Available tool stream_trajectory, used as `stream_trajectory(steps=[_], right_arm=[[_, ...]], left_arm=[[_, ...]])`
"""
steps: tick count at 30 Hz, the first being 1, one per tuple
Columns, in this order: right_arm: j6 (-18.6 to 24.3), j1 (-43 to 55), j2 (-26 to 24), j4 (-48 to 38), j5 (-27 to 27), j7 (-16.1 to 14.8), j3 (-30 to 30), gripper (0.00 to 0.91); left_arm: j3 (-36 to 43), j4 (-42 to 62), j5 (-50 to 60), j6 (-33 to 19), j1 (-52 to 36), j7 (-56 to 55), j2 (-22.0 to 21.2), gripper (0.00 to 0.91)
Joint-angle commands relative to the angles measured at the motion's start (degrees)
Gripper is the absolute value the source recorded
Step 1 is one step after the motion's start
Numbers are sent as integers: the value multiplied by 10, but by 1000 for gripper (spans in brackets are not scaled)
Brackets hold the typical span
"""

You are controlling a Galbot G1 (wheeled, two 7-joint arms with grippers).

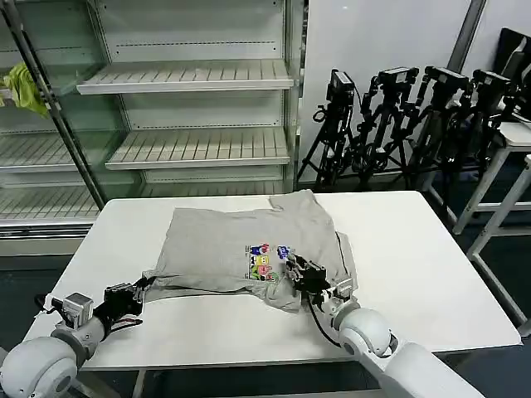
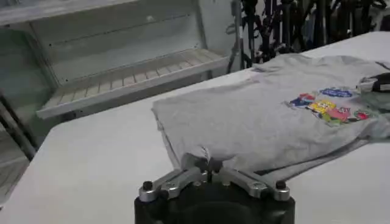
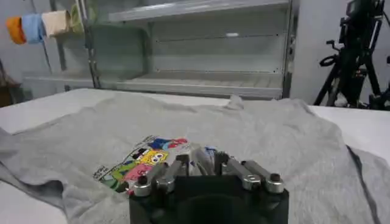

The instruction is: Fold and organize the clothes.

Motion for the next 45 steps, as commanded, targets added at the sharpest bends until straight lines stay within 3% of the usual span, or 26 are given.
stream_trajectory(steps=[1, 16, 32, 45], right_arm=[[0, 5, 4, -4, 0, 0, -4, 0], [3, -30, -16, 37, 0, 0, 39, 0], [7, -191, -110, 202, 42, 2, 227, 0], [8, -167, -130, 189, 65, 8, 250, 0]], left_arm=[[0, -1, 0, 0, 1, 0, 0, 50], [-11, -10, 2, -1, 14, 1, -4, 50], [-17, -24, 1, -1, 13, 2, -3, 50], [22, 12, 1, -2, -52, 3, 1, 50]])
